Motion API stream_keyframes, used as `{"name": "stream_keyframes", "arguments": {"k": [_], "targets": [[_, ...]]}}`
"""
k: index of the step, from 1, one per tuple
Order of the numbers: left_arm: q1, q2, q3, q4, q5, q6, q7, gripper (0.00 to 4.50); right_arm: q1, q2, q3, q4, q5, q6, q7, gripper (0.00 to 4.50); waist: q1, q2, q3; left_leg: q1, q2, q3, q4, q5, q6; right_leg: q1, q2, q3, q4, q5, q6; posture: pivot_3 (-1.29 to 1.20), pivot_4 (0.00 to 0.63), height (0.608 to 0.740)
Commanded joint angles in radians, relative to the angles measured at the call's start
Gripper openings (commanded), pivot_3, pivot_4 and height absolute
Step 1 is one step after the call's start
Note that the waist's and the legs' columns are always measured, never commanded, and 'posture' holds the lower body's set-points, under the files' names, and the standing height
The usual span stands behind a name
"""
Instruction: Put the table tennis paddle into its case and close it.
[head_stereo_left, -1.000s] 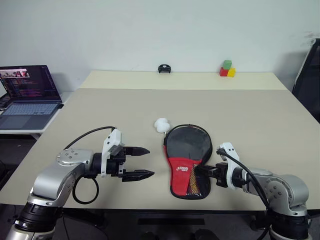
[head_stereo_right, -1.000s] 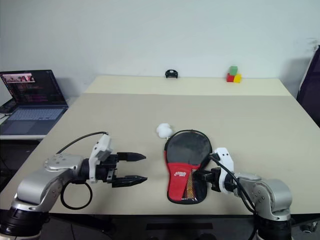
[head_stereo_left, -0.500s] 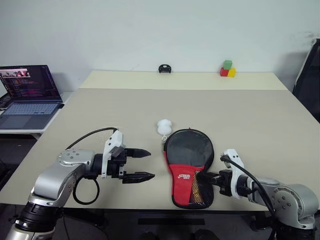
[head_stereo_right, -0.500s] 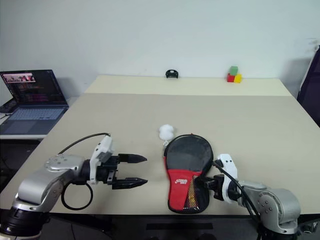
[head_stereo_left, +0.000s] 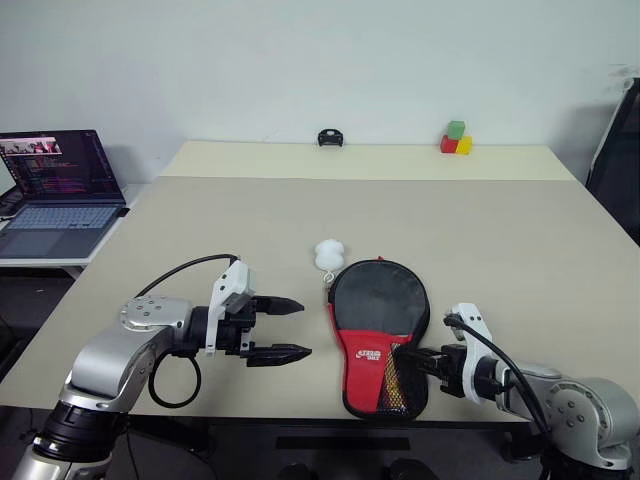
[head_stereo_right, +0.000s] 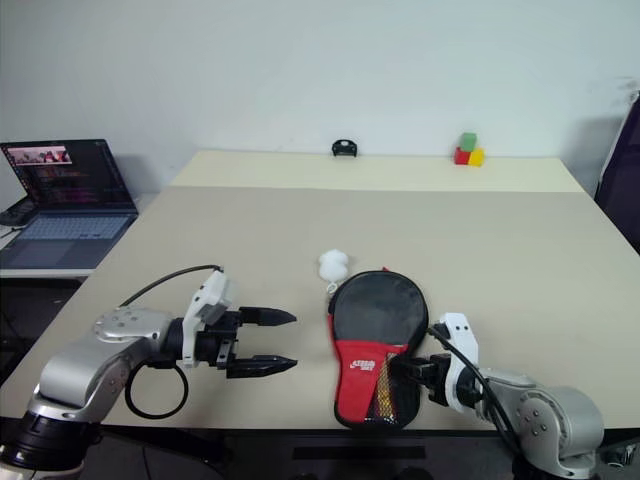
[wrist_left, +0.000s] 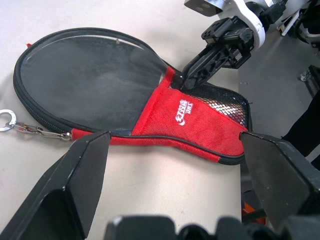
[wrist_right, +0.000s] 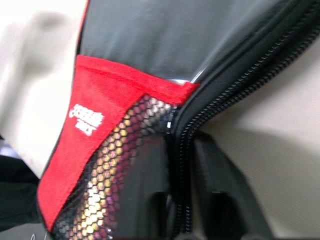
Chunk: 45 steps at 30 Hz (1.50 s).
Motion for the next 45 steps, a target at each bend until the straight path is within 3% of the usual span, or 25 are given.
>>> {"name": "stream_keyframes", "arguments": {"k": [1, 8, 9, 16, 20, 24, 32, 37, 45], "targets": [[-0.018, -0.002, -0.005, -0.01, 0.004, -0.03, 0.003, 4.5, 0.034, -0.032, -0.067, -0.032, -0.009, 0.014, -0.012, 2.16, 0.001, 0.0, 0.0, 0.0, 0.0, 0.0, 0.0, 0.0, 0.0, 0.0, 0.0, 0.0, 0.0, 0.0, 0.0, 0.0, 0.15, 0.74], [-0.027, -0.016, -0.017, 0.015, 0.013, -0.058, 0.007, 4.5, 0.062, -0.136, -0.138, -0.057, 0.037, -0.049, 0.058, 4.38, 0.018, 0.0, 0.0, 0.002, -0.002, -0.002, 0.001, 0.0, 0.0, 0.005, -0.001, -0.002, -0.001, 0.0, 0.001, 0.0, 0.15, 0.74], [-0.028, -0.019, -0.018, 0.019, 0.015, -0.062, 0.008, 4.5, 0.067, -0.158, -0.14, -0.059, 0.047, -0.075, 0.077, 4.45, 0.021, 0.0, 0.0, 0.002, -0.002, -0.002, 0.001, 0.0, 0.0, 0.005, -0.001, -0.003, -0.002, 0.0, 0.001, 0.0, 0.15, 0.74], [-0.033, -0.038, -0.015, 0.034, 0.023, -0.078, 0.02, 4.5, 0.002, -0.226, -0.147, -0.069, 0.173, -0.207, 0.206, 4.45, 0.014, 0.001, 0.001, 0.002, 0.0, -0.002, 0.0, 0.0, 0.0, 0.005, 0.0, -0.003, -0.001, 0.0, 0.001, 0.0, 0.15, 0.74], [-0.032, -0.046, -0.006, 0.04, 0.021, -0.083, 0.045, 4.5, -0.065, -0.279, -0.068, -0.065, 0.199, -0.31, 0.264, 4.45, 0.006, 0.0, 0.001, 0.002, 0.0, -0.002, 0.0, 0.0, 0.0, 0.005, 0.0, -0.003, -0.002, 0.0, 0.001, 0.0, 0.15, 0.74], [-0.037, -0.065, 0.01, 0.051, 0.027, -0.087, 0.099, 4.5, -0.148, -0.318, 0.086, 0.004, 0.094, -0.459, 0.258, 4.45, 0.004, 0.0, 0.002, 0.002, 0.0, -0.002, 0.0, 0.0, 0.0, 0.005, 0.0, -0.003, -0.002, 0.0, 0.001, 0.0, 0.15, 0.74], [-0.11, -0.145, 0.024, 0.16, 0.137, -0.137, 0.31, 4.5, -0.299, -0.265, 0.313, 0.217, -0.032, -0.626, 0.247, 4.45, 0.003, -0.002, 0.003, 0.002, -0.001, -0.003, 0.0, 0.0, 0.0, 0.004, 0.0, -0.003, -0.002, 0.0, 0.0, 0.0, 0.15, 0.74], [-0.128, -0.172, 0.022, 0.184, 0.175, -0.149, 0.376, 4.5, -0.305, -0.24, 0.449, 0.354, -0.165, -0.765, 0.254, 4.45, 0.003, -0.002, 0.003, -0.004, -0.001, -0.003, 0.001, 0.0, 0.0, -0.001, -0.001, -0.003, -0.001, 0.0, 0.0, 0.0, 0.15, 0.74], [-0.196, -0.212, 0.015, 0.223, 0.179, -0.104, 0.424, 4.5, -0.283, -0.207, 0.546, 0.494, -0.293, -0.834, 0.23, 4.45, 0.004, -0.002, 0.003, -0.007, -0.001, -0.003, 0.002, 0.001, -0.001, -0.004, -0.001, -0.003, -0.001, 0.0, 0.0, 0.0, 0.15, 0.74]]}}
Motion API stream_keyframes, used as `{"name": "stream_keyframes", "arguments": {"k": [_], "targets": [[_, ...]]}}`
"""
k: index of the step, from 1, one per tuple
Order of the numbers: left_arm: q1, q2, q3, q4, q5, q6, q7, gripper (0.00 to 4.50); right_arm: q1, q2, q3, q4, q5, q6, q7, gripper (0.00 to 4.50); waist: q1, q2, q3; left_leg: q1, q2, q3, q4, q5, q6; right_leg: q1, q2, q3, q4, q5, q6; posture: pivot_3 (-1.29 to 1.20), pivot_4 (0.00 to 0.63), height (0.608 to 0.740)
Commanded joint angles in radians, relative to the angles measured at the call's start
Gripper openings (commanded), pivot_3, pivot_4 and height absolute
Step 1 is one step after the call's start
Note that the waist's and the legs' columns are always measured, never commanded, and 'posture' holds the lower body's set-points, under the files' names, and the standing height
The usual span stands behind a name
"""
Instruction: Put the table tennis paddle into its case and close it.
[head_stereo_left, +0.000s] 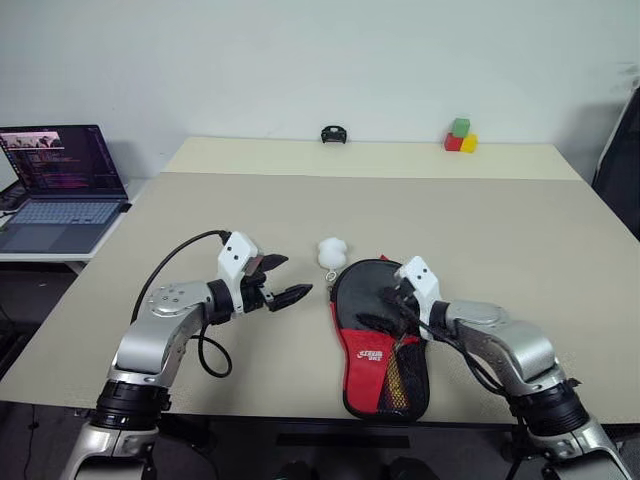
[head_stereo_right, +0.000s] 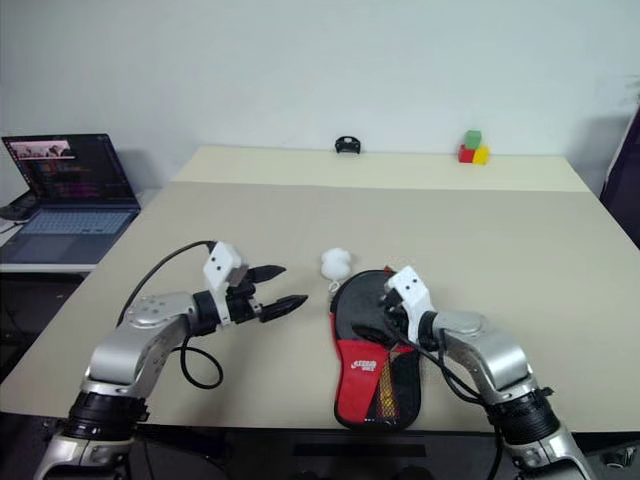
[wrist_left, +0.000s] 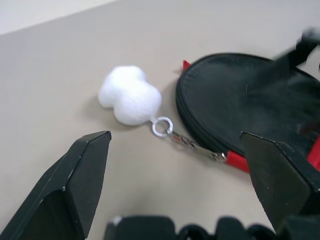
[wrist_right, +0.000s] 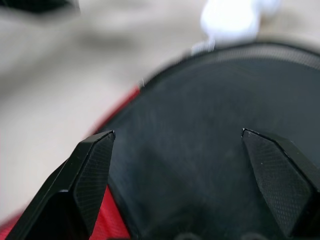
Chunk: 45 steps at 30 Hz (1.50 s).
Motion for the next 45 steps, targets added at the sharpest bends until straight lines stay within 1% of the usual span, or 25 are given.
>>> {"name": "stream_keyframes", "arguments": {"k": [1, 3, 5, 11, 15, 17, 22, 26, 31, 34, 37, 41, 43, 45], "targets": [[-0.067, -0.026, 0.014, 0.017, -0.006, 0.029, 0.035, 4.5, 0.011, 0.011, 0.012, 0.025, -0.04, -0.021, -0.015, 4.45, 0.0, 0.0, 0.0, 0.0, 0.0, 0.0, 0.0, 0.0, 0.0, 0.0, 0.0, -0.001, 0.0, 0.0, 0.0, 0.0, 0.15, 0.74], [-0.093, -0.043, 0.017, 0.039, -0.009, 0.046, 0.049, 4.5, 0.014, 0.021, 0.01, 0.027, -0.046, -0.022, -0.018, 4.45, 0.0, -0.001, 0.0, 0.001, 0.0, 0.0, 0.0, 0.0, 0.0, 0.001, 0.0, -0.001, 0.001, 0.0, 0.0, 0.0, 0.15, 0.74], [-0.153, -0.075, 0.006, 0.102, 0.009, 0.053, 0.078, 4.5, 0.018, 0.035, 0.009, 0.028, -0.051, -0.02, -0.022, 4.45, 0.0, -0.001, 0.0, 0.001, 0.0, 0.0, 0.0, 0.0, 0.0, 0.001, 0.0, 0.0, 0.001, 0.0, 0.0, 0.0, 0.15, 0.74], [-0.292, -0.134, -0.05, 0.301, 0.093, -0.001, 0.092, 4.5, 0.024, 0.057, 0.02, 0.028, -0.071, -0.017, -0.025, 4.45, -0.002, -0.001, -0.001, 0.002, 0.0, 0.0, 0.001, 0.0, -0.001, 0.001, 0.0, -0.001, 0.002, 0.0, 0.0, 0.0, 0.15, 0.74], [-0.423, -0.191, -0.085, 0.538, 0.162, -0.079, 0.098, 4.5, 0.029, 0.072, 0.019, 0.025, -0.074, -0.014, -0.033, 4.45, -0.003, -0.001, -0.001, 0.002, -0.001, -0.001, 0.001, 0.001, -0.001, 0.001, 0.0, -0.001, 0.002, 0.0, 0.0, 0.0, 0.15, 0.74], [-0.502, -0.23, -0.093, 0.696, 0.189, -0.107, 0.105, 4.5, 0.034, 0.078, 0.019, 0.018, -0.076, -0.01, -0.038, 4.45, -0.002, -0.002, -0.001, 0.002, -0.001, -0.001, 0.001, 0.001, -0.001, 0.001, 0.0, -0.001, 0.002, 0.0, 0.0, 0.0, 0.15, 0.74], [-0.627, -0.288, -0.088, 0.971, 0.232, -0.189, 0.078, 4.5, 0.042, 0.096, 0.013, 0.005, -0.079, -0.003, -0.052, 4.45, -0.007, -0.002, -0.001, 0.002, -0.001, 0.001, 0.001, 0.001, -0.001, 0.001, 0.001, -0.002, 0.002, 0.0, 0.0, 0.0, 0.15, 0.74], [-0.673, -0.318, -0.088, 1.118, 0.263, -0.221, 0.059, 4.5, 0.05, 0.103, 0.015, -0.007, -0.08, 0.001, -0.061, 4.45, -0.007, -0.002, -0.001, 0.002, -0.001, 0.001, 0.001, 0.001, -0.001, 0.0, 0.001, -0.002, 0.002, 0.0, 0.0, 0.0, 0.15, 0.74], [-0.682, -0.337, -0.085, 1.183, 0.289, -0.247, 0.032, 4.5, 0.055, 0.104, 0.012, -0.015, -0.084, -0.002, -0.072, 4.45, -0.006, -0.002, -0.001, 0.002, -0.001, 0.0, 0.001, 0.001, -0.001, 0.0, 0.001, -0.002, 0.002, 0.0, 0.0, 0.0, 0.15, 0.74], [-0.677, -0.343, -0.079, 1.192, 0.298, -0.269, 0.035, 3.88, 0.058, 0.107, 0.008, -0.018, -0.095, -0.006, -0.082, 4.5, -0.006, -0.002, -0.001, 0.002, -0.001, 0.0, 0.001, 0.001, -0.001, 0.0, 0.001, -0.002, 0.002, 0.0, 0.0, 0.0, 0.15, 0.74], [-0.671, -0.345, -0.066, 1.192, 0.297, -0.27, 0.017, 2.83, 0.059, 0.097, 0.01, -0.023, -0.11, -0.014, -0.082, 4.5, -0.005, -0.002, -0.001, 0.002, -0.001, 0.0, 0.001, 0.001, -0.001, 0.0, 0.001, -0.002, 0.002, 0.0, 0.0, 0.0, 0.15, 0.74], [-0.651, -0.335, -0.063, 1.17, 0.299, -0.276, -0.012, 1.38, 0.079, 0.074, -0.004, -0.043, -0.094, 0.029, -0.072, 4.5, -0.004, -0.002, -0.001, 0.002, -0.002, 0.0, 0.001, 0.001, -0.001, 0.0, 0.001, -0.002, 0.002, 0.0, 0.0, 0.0, 0.15, 0.74], [-0.644, -0.331, -0.064, 1.162, 0.301, -0.28, -0.022, 0.76, 0.087, 0.066, -0.008, -0.048, -0.094, 0.051, -0.079, 4.5, -0.003, -0.002, -0.001, 0.001, -0.002, 0.0, 0.001, 0.001, -0.001, 0.0, 0.001, -0.002, 0.002, 0.0, 0.0, 0.0, 0.15, 0.74], [-0.641, -0.328, -0.067, 1.147, 0.302, -0.285, -0.034, 0.39, 0.096, 0.048, 0.006, -0.052, -0.099, 0.063, -0.065, 4.5, -0.003, -0.002, -0.002, 0.002, -0.002, 0.0, 0.001, 0.001, -0.001, 0.001, 0.001, -0.002, 0.002, 0.0, 0.0, 0.0, 0.15, 0.74]]}}
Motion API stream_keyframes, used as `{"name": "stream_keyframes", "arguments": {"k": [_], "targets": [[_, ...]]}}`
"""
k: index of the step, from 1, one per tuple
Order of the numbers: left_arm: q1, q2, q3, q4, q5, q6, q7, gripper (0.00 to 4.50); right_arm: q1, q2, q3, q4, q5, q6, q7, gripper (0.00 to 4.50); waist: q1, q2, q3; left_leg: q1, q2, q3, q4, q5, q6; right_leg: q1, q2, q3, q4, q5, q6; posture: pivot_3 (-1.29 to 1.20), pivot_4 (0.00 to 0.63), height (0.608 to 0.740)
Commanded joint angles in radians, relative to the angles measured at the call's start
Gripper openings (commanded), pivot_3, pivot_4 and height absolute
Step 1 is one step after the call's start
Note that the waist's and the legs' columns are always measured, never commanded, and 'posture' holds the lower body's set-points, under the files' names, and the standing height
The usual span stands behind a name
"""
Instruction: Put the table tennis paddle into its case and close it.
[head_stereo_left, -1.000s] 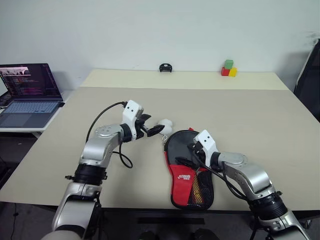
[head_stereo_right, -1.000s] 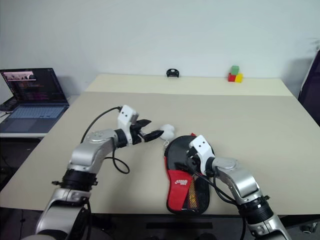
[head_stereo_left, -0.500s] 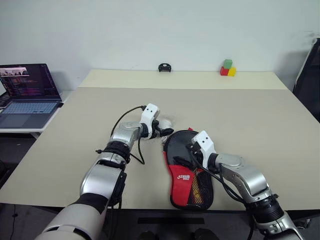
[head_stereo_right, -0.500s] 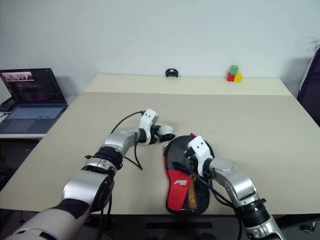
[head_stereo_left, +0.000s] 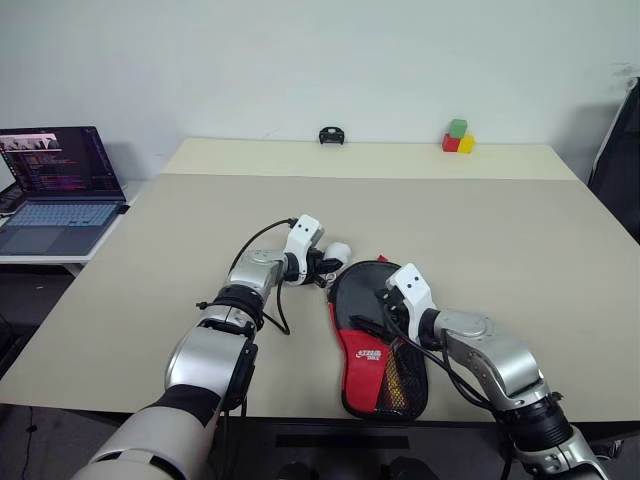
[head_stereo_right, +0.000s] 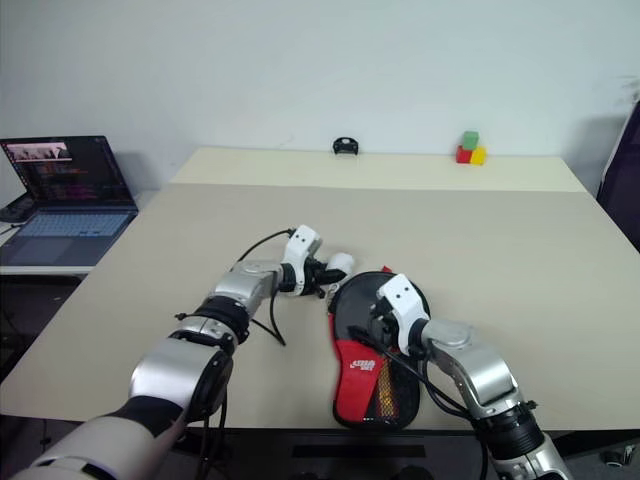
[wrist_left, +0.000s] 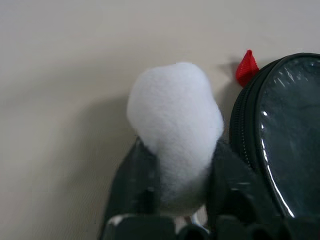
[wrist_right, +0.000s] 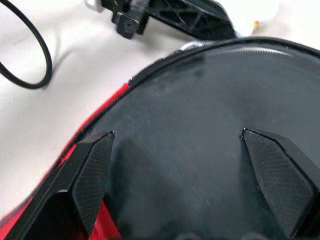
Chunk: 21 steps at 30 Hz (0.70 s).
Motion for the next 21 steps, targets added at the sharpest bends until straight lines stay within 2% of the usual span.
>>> {"name": "stream_keyframes", "arguments": {"k": [1, 10, 15, 21], "targets": [[0.008, 0.009, 0.008, -0.054, 0.007, -0.018, -0.029, 0.34, 0.034, -0.032, 0.019, 0.012, -0.007, 0.063, 0.01, 4.5, 0.0, 0.0, 0.0, 0.0, 0.0, 0.0, 0.0, 0.0, 0.0, 0.0, 0.0, 0.0, 0.0, 0.0, 0.0, 0.0, 0.15, 0.74], [-0.033, 0.008, 0.0, -0.062, 0.041, -0.066, -0.019, 0.32, 0.049, -0.041, 0.069, 0.028, -0.016, 0.076, 0.022, 4.5, 0.0, -0.004, -0.003, 0.0, 0.0, 0.0, 0.0, 0.0, 0.0, 0.0, 0.0, 0.0, 0.0, 0.0, 0.0, 0.0, 0.15, 0.74], [-0.097, -0.024, -0.028, 0.012, 0.098, -0.124, 0.0, 0.32, 0.046, -0.041, 0.095, 0.108, -0.053, 0.06, 0.024, 4.5, 0.0, -0.009, -0.006, 0.001, 0.0, 0.0, 0.001, 0.0, 0.0, 0.001, 0.0, -0.001, 0.001, 0.0, 0.0, 0.0, 0.15, 0.74], [-0.16, -0.062, -0.038, 0.105, 0.156, -0.19, 0.076, 0.32, 0.065, -0.023, 0.093, 0.116, -0.062, 0.067, 0.015, 4.5, 0.001, -0.01, -0.007, 0.012, 0.0, -0.001, 0.0, 0.0, 0.001, 0.012, 0.0, -0.002, 0.0, 0.0, 0.001, 0.0, 0.15, 0.74]]}}
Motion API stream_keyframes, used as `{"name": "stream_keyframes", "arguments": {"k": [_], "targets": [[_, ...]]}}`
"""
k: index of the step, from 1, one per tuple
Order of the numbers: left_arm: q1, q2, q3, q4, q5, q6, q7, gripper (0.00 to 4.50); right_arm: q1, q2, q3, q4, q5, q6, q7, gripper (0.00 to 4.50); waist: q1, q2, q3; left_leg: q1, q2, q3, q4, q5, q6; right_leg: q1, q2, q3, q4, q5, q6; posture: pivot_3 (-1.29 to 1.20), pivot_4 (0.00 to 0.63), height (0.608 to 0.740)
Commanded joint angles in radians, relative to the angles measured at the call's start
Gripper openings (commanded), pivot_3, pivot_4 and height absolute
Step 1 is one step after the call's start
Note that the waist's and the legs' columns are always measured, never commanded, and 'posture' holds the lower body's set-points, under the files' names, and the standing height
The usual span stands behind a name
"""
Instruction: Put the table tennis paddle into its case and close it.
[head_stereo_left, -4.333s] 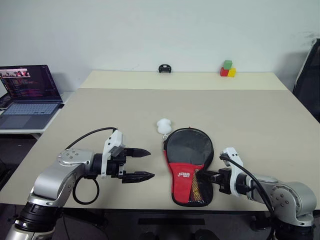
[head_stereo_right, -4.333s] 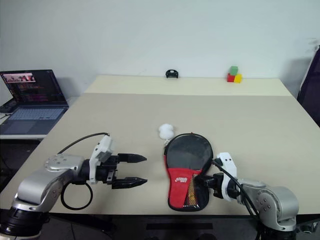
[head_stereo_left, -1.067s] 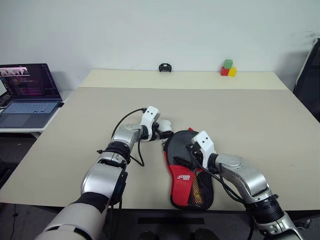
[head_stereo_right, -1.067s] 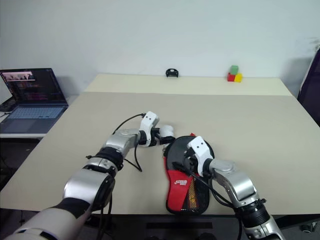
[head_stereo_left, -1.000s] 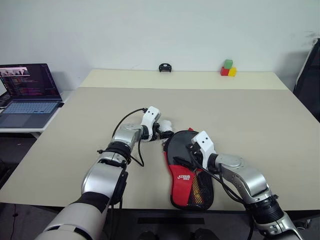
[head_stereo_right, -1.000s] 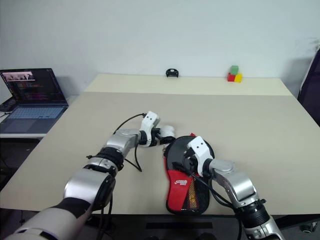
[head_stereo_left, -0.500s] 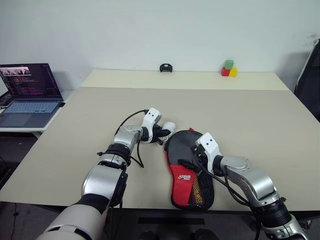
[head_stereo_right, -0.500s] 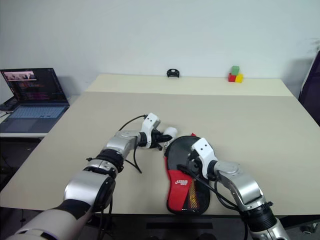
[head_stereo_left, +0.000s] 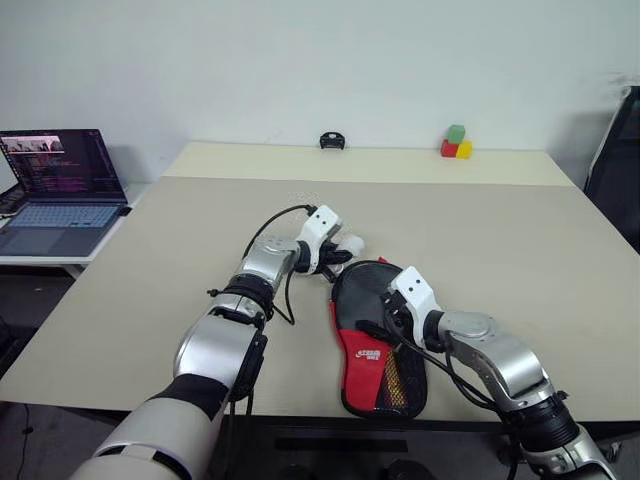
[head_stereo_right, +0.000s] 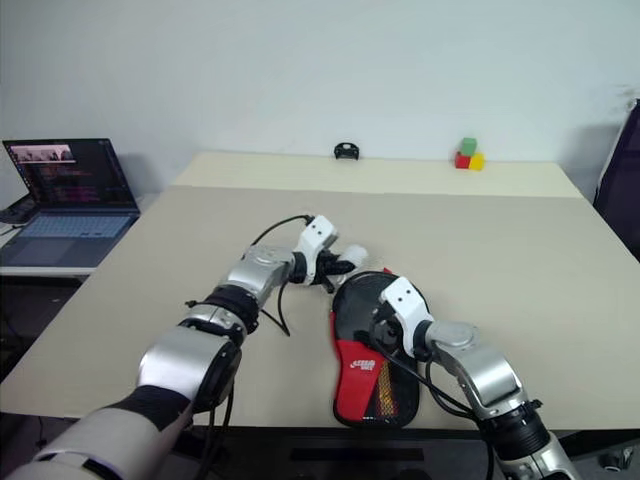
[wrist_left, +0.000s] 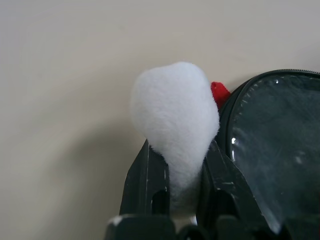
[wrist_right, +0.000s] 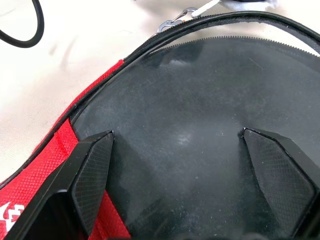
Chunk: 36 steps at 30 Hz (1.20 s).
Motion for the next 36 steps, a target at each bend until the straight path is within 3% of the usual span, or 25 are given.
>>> {"name": "stream_keyframes", "arguments": {"k": [1, 15, 21, 36], "targets": [[-0.067, -0.015, 0.009, 0.024, 0.026, -0.061, 0.066, 0.32, 0.067, 0.005, 0.05, 0.085, -0.015, 0.064, -0.001, 4.5, 0.0, 0.0, 0.0, 0.0, 0.0, 0.0, 0.0, 0.0, 0.0, 0.0, 0.0, 0.0, 0.0, 0.0, 0.0, 0.0, 0.15, 0.74], [-0.138, -0.097, -0.001, 0.093, 0.147, -0.169, 0.295, 0.32, 0.143, 0.021, 0.033, 0.013, -0.006, 0.118, -0.038, 4.5, 0.003, -0.002, -0.003, 0.0, 0.0, -0.001, 0.0, 0.0, 0.0, 0.001, 0.0, 0.0, -0.001, 0.0, 0.001, 0.0, 0.15, 0.74], [-0.148, -0.152, -0.084, 0.105, 0.273, -0.229, 0.414, 0.32, 0.204, 0.043, 0.038, -0.059, 0.006, 0.158, -0.078, 4.5, 0.007, -0.003, -0.003, 0.0, 0.0, -0.002, 0.0, 0.0, 0.0, 0.002, 0.0, 0.0, -0.001, 0.0, 0.001, 0.0, 0.15, 0.74], [-0.217, -0.28, -0.097, 0.117, 0.349, -0.231, 0.514, 0.32, 0.322, 0.075, 0.039, -0.219, 0.019, 0.249, -0.162, 4.5, 0.01, -0.003, -0.003, 0.0, -0.001, -0.002, -0.001, 0.0, 0.0, 0.002, 0.0, -0.001, -0.002, -0.002, 0.004, 0.0, 0.15, 0.74]]}}
